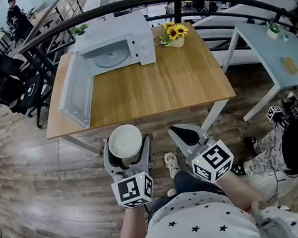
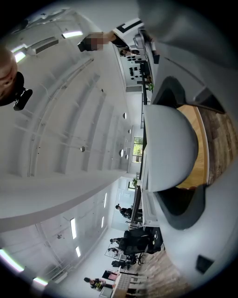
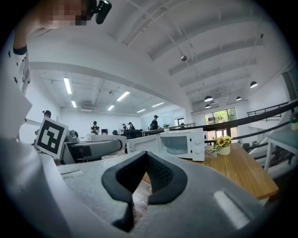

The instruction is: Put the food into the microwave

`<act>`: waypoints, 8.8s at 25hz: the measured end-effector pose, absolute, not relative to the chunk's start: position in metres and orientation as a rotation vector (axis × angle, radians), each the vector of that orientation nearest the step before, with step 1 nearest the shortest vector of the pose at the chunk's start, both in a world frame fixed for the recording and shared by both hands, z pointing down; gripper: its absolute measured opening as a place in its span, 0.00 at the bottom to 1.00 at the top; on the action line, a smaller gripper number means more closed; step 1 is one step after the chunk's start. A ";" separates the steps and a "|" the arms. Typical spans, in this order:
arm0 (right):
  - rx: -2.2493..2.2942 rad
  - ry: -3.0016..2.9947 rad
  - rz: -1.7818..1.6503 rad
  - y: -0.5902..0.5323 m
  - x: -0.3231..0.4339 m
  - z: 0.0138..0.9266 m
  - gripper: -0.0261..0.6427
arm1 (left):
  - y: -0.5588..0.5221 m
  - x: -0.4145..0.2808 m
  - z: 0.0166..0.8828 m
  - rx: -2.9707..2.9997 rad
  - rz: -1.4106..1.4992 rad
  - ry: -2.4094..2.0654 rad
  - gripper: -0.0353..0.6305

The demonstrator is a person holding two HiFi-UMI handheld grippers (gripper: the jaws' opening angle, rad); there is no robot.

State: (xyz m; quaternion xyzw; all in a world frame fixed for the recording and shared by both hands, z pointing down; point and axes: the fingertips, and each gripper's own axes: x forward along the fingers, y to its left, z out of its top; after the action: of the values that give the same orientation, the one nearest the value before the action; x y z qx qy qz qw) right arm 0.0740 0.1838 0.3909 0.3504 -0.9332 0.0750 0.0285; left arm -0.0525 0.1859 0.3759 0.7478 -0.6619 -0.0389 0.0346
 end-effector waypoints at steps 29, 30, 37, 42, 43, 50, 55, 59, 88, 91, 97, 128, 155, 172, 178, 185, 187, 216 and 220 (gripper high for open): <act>0.942 -2.937 0.199 -0.027 0.035 0.373 0.05 | -0.010 -0.080 0.359 2.229 -0.124 -2.139 0.79; 0.932 -2.938 0.199 -0.034 0.033 0.373 0.05 | -0.018 -0.082 0.358 2.224 -0.126 -2.146 0.79; 0.889 -2.947 0.216 -0.077 0.032 0.373 0.05 | -0.063 -0.087 0.353 2.192 -0.141 -2.167 0.79; 0.849 -2.949 0.234 -0.103 0.023 0.379 0.05 | -0.091 -0.098 0.363 2.158 -0.119 -2.184 0.79; 0.841 -2.947 0.239 -0.108 0.021 0.381 0.05 | -0.096 -0.099 0.365 2.157 -0.110 -2.185 0.79; 0.806 -2.933 0.262 -0.126 0.003 0.389 0.05 | -0.126 -0.110 0.377 2.156 -0.068 -2.169 0.79; 0.831 -2.914 0.276 -0.145 -0.006 0.393 0.05 | -0.150 -0.119 0.386 2.177 -0.043 -2.128 0.79; 0.875 -2.893 0.288 -0.167 -0.018 0.396 0.05 | -0.173 -0.129 0.394 2.199 -0.021 -2.096 0.79; 1.011 -2.763 0.363 -0.272 -0.058 0.437 0.05 | -0.319 -0.178 0.464 2.253 0.129 -1.951 0.79; 1.022 -2.752 0.374 -0.277 -0.061 0.442 0.05 | -0.331 -0.181 0.471 2.261 0.144 -1.935 0.79; 1.047 -2.724 0.401 -0.283 -0.065 0.453 0.05 | -0.350 -0.188 0.487 2.269 0.185 -1.908 0.79; 1.086 -2.632 0.479 -0.310 -0.070 0.488 0.05 | -0.437 -0.205 0.568 2.170 0.335 -1.820 0.79; 1.071 -2.633 0.499 -0.313 -0.075 0.491 0.05 | -0.446 -0.204 0.598 2.147 0.606 -1.811 0.79; 1.072 -2.654 0.529 -0.311 -0.075 0.487 0.05 | -0.449 -0.202 0.604 2.118 0.620 -1.778 0.79; 1.071 -2.664 0.512 -0.308 -0.075 0.479 0.05 | -0.446 -0.201 0.602 2.111 0.598 -1.758 0.79; 1.066 -2.663 0.506 -0.299 -0.074 0.477 0.05 | -0.437 -0.199 0.596 2.107 0.596 -1.762 0.79; 1.061 -2.671 0.500 -0.295 -0.074 0.474 0.05 | -0.434 -0.201 0.591 2.104 0.594 -1.782 0.79; 1.007 -2.771 0.393 -0.181 -0.012 0.434 0.05 | -0.281 -0.157 0.504 2.062 0.412 -1.960 0.62; 1.005 -2.785 0.378 -0.162 -0.001 0.432 0.05 | -0.257 -0.144 0.497 2.068 0.397 -1.972 0.53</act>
State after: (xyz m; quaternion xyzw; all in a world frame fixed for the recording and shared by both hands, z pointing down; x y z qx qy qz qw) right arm -0.0009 -0.1616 0.4322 0.3358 -0.9302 0.1262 0.0781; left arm -0.1439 -0.2567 0.4969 0.7110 -0.6779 0.1366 0.1279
